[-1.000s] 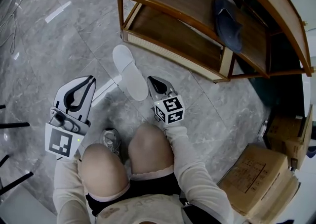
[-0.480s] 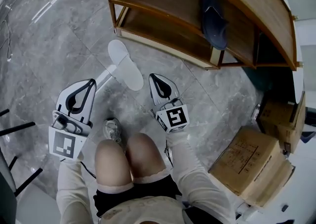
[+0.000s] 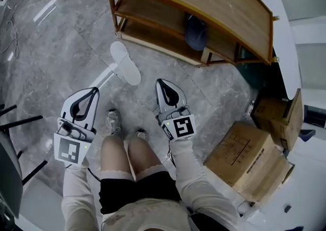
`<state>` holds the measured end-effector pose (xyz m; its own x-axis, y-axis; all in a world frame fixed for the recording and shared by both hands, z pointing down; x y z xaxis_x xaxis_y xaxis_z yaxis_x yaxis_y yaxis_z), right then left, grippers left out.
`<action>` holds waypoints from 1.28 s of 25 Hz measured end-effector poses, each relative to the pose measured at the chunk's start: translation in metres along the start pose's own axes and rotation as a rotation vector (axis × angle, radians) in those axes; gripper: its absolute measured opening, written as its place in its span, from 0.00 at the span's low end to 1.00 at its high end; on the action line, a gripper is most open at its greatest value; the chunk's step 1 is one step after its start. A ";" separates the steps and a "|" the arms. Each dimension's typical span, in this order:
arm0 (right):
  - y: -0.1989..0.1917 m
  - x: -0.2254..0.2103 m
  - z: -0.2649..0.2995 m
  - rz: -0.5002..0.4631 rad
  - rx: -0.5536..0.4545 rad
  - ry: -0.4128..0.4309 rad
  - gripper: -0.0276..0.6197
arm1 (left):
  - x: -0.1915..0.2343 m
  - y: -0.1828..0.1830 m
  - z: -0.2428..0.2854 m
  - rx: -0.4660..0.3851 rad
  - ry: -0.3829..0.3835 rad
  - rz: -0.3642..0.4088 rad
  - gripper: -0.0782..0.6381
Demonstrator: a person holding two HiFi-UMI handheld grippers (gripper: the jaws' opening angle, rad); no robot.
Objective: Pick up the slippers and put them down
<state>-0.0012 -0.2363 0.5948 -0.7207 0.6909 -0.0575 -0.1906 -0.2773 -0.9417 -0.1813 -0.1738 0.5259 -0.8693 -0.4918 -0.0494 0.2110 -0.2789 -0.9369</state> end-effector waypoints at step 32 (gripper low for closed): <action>0.348 0.040 -0.256 -0.063 -0.081 0.036 0.06 | -0.095 0.346 -0.190 -0.121 0.142 -0.039 0.12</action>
<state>0.0744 -0.1342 0.1801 -0.6841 0.7293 -0.0084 -0.1787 -0.1788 -0.9675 -0.1103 -0.0666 0.1412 -0.9318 -0.3592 -0.0528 0.1283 -0.1897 -0.9734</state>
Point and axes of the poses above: the fingertips, and each gripper's own axes: z forward along the fingers, x to its left, y out of its top, the point moved 1 cm from there along -z, backward along the fingers, and after that the axes turned 8 degrees about x, right-handed, at the moved point
